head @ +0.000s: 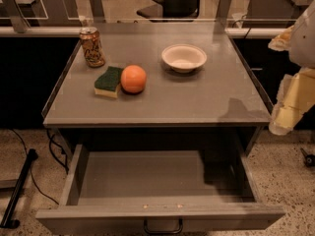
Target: Place orange into top drawer
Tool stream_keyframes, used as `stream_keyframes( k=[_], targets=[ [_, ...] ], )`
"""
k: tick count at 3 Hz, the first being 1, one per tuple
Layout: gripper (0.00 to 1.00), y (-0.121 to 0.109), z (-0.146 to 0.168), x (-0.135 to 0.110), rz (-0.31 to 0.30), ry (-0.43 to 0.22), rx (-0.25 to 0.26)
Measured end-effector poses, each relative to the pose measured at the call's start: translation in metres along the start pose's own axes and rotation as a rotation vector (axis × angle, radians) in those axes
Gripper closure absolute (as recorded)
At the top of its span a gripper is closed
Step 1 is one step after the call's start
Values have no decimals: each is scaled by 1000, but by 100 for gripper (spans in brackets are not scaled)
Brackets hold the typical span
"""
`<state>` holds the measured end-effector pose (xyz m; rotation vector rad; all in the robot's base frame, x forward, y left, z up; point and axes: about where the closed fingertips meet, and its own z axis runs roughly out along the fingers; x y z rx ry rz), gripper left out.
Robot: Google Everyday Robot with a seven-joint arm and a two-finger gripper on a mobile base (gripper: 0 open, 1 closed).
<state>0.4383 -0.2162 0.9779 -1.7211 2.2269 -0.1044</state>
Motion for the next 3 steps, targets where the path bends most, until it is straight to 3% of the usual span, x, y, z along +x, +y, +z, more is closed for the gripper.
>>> stream_keyframes(
  k=[2,3],
  targets=[
    [0,-5,0,-2,24,-23,12],
    [0,-15,8,-19,47,-95,11]
  ],
)
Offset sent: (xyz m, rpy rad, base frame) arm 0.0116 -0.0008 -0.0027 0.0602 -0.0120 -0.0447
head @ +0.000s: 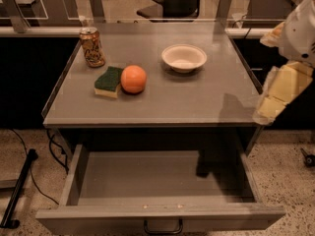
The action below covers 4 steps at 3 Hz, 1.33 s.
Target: Place orange into top drawer
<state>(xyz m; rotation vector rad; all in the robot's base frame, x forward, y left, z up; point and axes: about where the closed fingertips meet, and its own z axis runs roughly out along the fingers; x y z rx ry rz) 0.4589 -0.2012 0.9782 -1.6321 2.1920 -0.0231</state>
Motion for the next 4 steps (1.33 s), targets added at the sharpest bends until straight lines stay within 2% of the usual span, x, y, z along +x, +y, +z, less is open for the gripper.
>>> stream_keyframes(
  k=[2,4],
  targets=[
    [0,-24,25,-47,6,-131,11],
    [0,-48,51,-96,13,-208,42]
  ],
)
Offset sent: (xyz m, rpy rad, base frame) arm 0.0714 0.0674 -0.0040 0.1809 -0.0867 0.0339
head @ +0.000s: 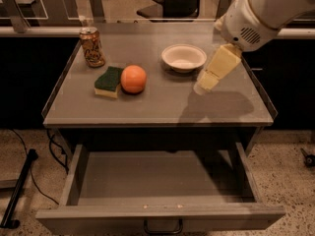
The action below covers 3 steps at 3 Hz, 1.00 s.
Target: Place orange into top drawer
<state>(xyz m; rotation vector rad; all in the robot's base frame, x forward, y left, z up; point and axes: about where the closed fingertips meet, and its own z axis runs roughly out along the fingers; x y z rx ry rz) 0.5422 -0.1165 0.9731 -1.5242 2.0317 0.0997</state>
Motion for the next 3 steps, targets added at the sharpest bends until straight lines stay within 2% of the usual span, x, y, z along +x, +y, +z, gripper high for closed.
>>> stream_keyframes(
  k=[1,3],
  targets=[
    [0,-12,47,-51,-54,-60,35],
    [0,-12,68,-53,-27,-81,29]
  ],
)
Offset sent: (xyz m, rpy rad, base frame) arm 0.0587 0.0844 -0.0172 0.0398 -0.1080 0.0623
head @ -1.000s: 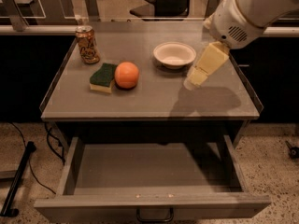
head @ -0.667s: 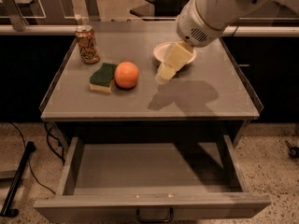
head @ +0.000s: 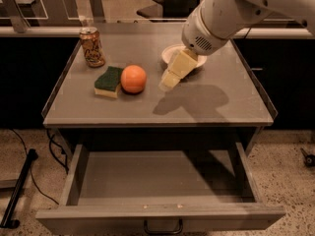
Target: Place orange into top drawer
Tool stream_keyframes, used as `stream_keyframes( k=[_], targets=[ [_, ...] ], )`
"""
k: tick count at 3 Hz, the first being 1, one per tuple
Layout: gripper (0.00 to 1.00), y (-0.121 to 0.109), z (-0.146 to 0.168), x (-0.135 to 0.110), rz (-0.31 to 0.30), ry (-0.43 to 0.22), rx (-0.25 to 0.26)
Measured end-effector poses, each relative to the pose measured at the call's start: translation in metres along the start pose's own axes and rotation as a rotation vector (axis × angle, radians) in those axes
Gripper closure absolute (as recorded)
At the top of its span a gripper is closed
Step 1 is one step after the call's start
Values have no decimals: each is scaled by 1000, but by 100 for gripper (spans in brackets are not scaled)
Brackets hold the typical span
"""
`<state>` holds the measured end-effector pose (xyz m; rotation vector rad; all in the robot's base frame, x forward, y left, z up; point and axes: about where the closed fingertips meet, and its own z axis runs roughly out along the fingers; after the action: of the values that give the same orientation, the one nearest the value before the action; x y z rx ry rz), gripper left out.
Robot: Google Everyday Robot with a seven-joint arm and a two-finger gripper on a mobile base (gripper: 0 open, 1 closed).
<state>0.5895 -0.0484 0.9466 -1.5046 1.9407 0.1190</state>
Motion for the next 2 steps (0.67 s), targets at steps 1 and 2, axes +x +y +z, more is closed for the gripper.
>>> stream_keyframes(
  k=[1,2],
  targets=[
    [0,3,33,-12,24,-43,-18],
    [0,8,62,-30,35,-97,-58]
  ],
)
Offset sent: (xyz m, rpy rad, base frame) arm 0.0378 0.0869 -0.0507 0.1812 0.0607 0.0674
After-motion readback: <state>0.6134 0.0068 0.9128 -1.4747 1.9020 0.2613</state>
